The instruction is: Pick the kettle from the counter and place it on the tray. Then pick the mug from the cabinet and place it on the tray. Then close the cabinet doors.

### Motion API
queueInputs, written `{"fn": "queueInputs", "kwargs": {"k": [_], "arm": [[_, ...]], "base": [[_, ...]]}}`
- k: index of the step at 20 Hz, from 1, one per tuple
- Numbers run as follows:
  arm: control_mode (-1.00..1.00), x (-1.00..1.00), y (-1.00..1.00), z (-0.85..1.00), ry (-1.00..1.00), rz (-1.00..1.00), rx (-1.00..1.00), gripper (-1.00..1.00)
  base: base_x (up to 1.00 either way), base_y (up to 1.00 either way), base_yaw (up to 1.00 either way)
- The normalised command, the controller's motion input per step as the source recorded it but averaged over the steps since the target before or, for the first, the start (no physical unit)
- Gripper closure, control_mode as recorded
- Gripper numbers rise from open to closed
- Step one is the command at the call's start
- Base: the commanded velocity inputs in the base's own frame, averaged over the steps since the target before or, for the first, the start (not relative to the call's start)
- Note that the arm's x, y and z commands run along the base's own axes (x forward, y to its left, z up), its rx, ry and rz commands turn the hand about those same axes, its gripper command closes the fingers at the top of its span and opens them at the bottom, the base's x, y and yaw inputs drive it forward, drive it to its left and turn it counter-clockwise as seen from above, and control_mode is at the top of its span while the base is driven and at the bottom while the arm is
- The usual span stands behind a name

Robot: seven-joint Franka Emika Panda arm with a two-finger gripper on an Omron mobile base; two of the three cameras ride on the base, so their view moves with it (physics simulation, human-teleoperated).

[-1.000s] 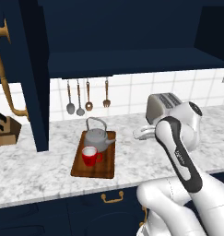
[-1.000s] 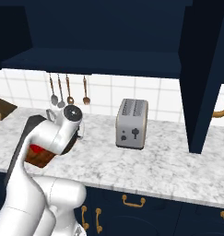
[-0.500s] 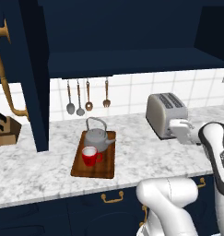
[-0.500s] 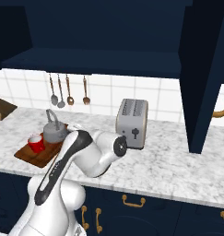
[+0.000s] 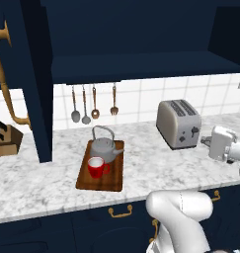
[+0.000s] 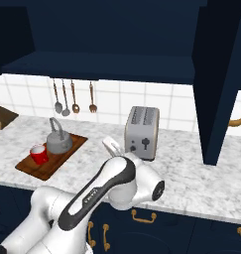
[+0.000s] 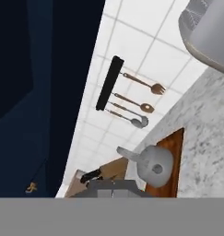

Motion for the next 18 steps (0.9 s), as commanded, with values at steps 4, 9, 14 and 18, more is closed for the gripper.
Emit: {"fn": "queueInputs", "kwargs": {"k": [4, 9, 14, 18], "arm": [[-1.00, -0.01, -0.80, 0.23, -0.08, -0.27, 0.19, 1.00], [-1.00, -0.02, -0.67, 0.17, -0.31, -0.22, 0.30, 1.00], [-1.00, -0.16, -0.81, 0.42, -0.34, -0.16, 0.39, 1.00], [-1.00, -0.06, -0.40, 0.53, -0.42, -0.13, 0.28, 1.00]], "base": [[0.00, 0.00, 0.00], [0.00, 0.00, 0.00], [0.00, 0.00, 0.00], [0.00, 0.00, 0.00]]}}
